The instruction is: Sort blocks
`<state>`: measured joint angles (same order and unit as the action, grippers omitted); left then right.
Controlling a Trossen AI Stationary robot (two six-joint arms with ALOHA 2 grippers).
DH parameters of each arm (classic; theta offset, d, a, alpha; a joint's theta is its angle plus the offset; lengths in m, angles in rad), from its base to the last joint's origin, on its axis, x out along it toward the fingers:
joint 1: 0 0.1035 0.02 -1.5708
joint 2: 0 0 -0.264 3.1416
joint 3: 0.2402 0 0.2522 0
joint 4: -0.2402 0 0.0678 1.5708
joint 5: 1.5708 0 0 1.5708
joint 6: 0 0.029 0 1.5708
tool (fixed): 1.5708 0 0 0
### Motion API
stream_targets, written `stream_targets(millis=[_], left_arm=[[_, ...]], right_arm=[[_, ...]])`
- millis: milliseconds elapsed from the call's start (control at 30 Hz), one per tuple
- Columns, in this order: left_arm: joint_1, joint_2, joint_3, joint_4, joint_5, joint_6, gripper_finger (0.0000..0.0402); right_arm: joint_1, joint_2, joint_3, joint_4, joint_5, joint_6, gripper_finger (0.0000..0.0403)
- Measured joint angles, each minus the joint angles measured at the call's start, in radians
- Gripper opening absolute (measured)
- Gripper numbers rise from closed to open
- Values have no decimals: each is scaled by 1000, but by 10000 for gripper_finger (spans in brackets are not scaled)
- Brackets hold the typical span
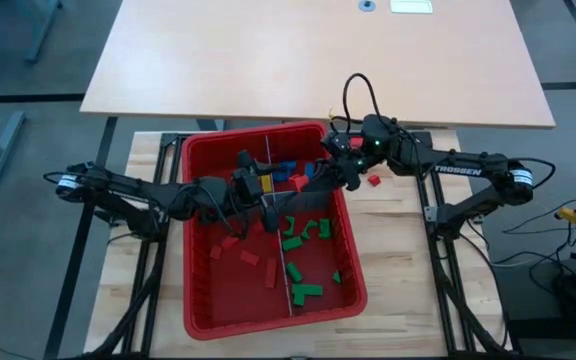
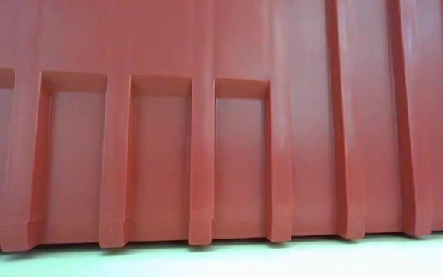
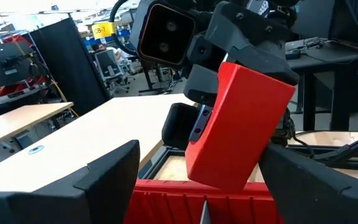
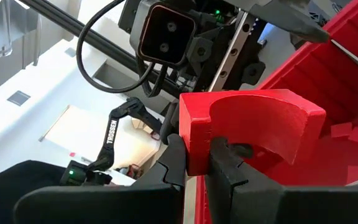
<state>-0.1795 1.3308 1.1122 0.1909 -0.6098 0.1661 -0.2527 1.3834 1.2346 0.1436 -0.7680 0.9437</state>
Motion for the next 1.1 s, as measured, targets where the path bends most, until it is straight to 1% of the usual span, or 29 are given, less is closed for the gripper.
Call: stream_targets(millis=[167,267,533,600,633,833,867,933,1100], left_arm=[[1,3,0,12,2,-2,310],[5,8,0,15,25,-6,310],[8,11,0,19,47,-14,305],[8,11,0,19,47,-14,284],[9,11,0,19,47,-14,267],[12,11,0,9,63,-15,127],[12,11,0,7,65,-15,111],[12,11,0,4,70,-18,103],[13,11,0,0,69,-28,103]], right_arm=[[0,0,0,0,0,0,14],[0,0,0,0,0,-1,14],[0,0,0,0,0,-6,14],[0,0,0,0,0,-11,14],[0,0,0,0,0,-11,14],[0,0,0,1,6,2,14],[-1,0,0,1,6,6,14],[-1,0,0,1,4,8,14],[-1,0,0,1,4,7,14]])
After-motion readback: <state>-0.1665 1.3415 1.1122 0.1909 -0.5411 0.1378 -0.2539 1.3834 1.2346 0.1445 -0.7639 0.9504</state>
